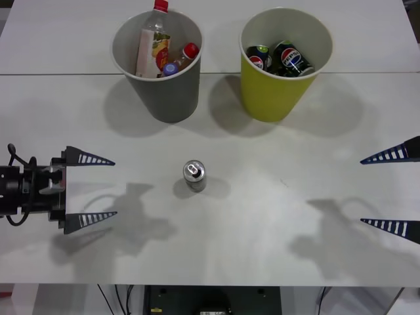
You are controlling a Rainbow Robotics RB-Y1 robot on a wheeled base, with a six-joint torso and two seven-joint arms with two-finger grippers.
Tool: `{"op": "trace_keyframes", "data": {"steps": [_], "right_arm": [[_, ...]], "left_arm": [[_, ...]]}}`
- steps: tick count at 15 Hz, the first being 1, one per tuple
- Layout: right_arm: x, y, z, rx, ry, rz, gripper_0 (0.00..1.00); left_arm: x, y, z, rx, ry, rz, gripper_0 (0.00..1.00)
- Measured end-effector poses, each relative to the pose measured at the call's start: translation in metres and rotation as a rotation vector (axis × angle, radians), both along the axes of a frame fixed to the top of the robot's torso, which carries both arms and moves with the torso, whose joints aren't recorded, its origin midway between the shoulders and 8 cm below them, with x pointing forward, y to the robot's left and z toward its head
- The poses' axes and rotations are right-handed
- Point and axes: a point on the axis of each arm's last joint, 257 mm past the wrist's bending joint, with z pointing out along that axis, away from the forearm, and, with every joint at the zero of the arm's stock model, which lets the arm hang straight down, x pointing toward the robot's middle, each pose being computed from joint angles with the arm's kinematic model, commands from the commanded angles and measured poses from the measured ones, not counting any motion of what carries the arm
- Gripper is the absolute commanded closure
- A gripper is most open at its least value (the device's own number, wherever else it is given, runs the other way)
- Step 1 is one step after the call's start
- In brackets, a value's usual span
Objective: Put the can into the green bin and the plastic bottle into the gray bin
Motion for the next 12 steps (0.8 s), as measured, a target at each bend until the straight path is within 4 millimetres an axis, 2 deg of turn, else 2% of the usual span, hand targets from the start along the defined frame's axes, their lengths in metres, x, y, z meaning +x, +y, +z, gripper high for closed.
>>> {"op": "trace_keyframes", "data": {"steps": [5, 12], "right_arm": [[0.000, 0.000, 0.000, 0.000, 0.000, 0.000, 0.00], [0.000, 0.000, 0.000, 0.000, 0.000, 0.000, 0.00]], "left_arm": [[0.016, -0.023, -0.017, -0.110, 0.018, 0.030, 0.00], [0.021, -0.069, -0.021, -0.213, 0.036, 0.022, 0.00]]}}
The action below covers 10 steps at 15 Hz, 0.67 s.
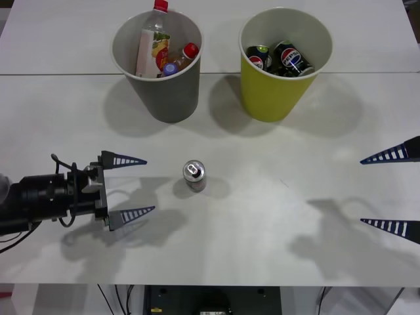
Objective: Put the can into the green bin and the plastic bottle into the gray bin
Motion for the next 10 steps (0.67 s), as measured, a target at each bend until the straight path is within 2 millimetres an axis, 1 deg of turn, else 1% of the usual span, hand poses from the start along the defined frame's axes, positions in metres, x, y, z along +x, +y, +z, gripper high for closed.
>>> {"op": "trace_keyframes", "data": {"steps": [4, 7, 10], "right_arm": [[0.000, 0.000, 0.000, 0.000, 0.000, 0.000, 0.00], [0.000, 0.000, 0.000, 0.000, 0.000, 0.000, 0.00], [0.000, 0.000, 0.000, 0.000, 0.000, 0.000, 0.00]], "left_arm": [[0.003, -0.026, -0.005, -0.043, 0.014, 0.004, 0.00], [0.014, -0.039, -0.009, -0.065, 0.027, 0.015, 0.00], [0.022, -0.056, -0.007, -0.089, 0.031, 0.010, 0.00]]}}
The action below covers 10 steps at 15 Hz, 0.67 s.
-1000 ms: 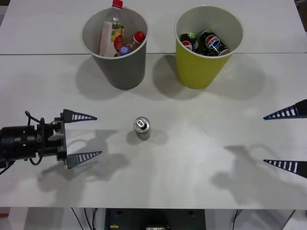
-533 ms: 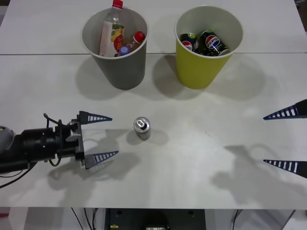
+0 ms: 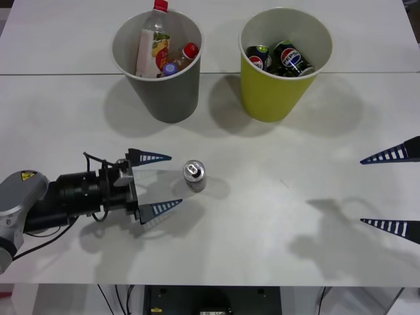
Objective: Put the can into the green bin and the plastic bottle into the gray bin
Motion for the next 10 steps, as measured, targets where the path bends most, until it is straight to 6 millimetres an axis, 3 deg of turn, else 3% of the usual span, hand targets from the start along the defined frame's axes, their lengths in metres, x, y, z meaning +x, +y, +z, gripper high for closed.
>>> {"op": "trace_keyframes", "data": {"steps": [10], "right_arm": [[0.000, 0.000, 0.000, 0.000, 0.000, 0.000, 0.00]], "left_arm": [[0.012, -0.048, -0.004, -0.014, -0.011, 0.007, 0.00]]}}
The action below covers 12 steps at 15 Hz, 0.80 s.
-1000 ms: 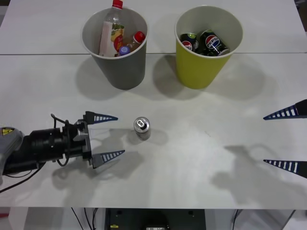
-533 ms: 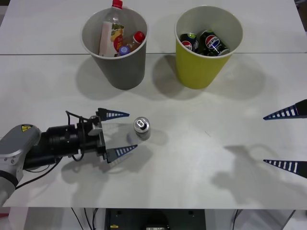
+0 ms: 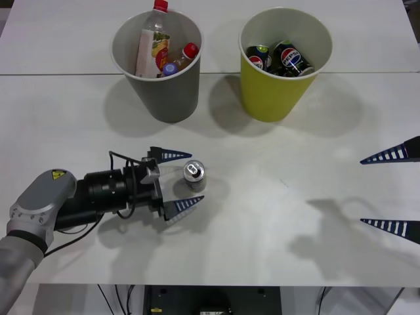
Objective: Put the can into the green bin and the plastic bottle into the gray bin
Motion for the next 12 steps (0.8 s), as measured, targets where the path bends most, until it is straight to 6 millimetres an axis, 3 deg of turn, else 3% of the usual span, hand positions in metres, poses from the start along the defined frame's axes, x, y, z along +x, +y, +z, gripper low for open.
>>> {"op": "trace_keyframes", "data": {"steps": [7, 8, 9, 10, 12], "right_arm": [[0.000, 0.000, 0.000, 0.000, 0.000, 0.000, 0.00], [0.000, 0.000, 0.000, 0.000, 0.000, 0.000, 0.00], [0.000, 0.000, 0.000, 0.000, 0.000, 0.000, 0.00], [0.000, 0.000, 0.000, 0.000, 0.000, 0.000, 0.00], [0.000, 0.000, 0.000, 0.000, 0.000, 0.000, 0.00]], "left_arm": [[0.005, -0.023, -0.002, -0.020, 0.021, -0.011, 0.00], [0.005, -0.023, -0.004, -0.014, 0.020, -0.012, 0.39], [0.005, -0.023, -0.004, -0.013, 0.020, -0.011, 0.68], [0.005, -0.024, -0.004, -0.013, 0.020, -0.011, 0.85], [0.005, -0.023, -0.004, -0.012, 0.020, -0.011, 0.99]]}}
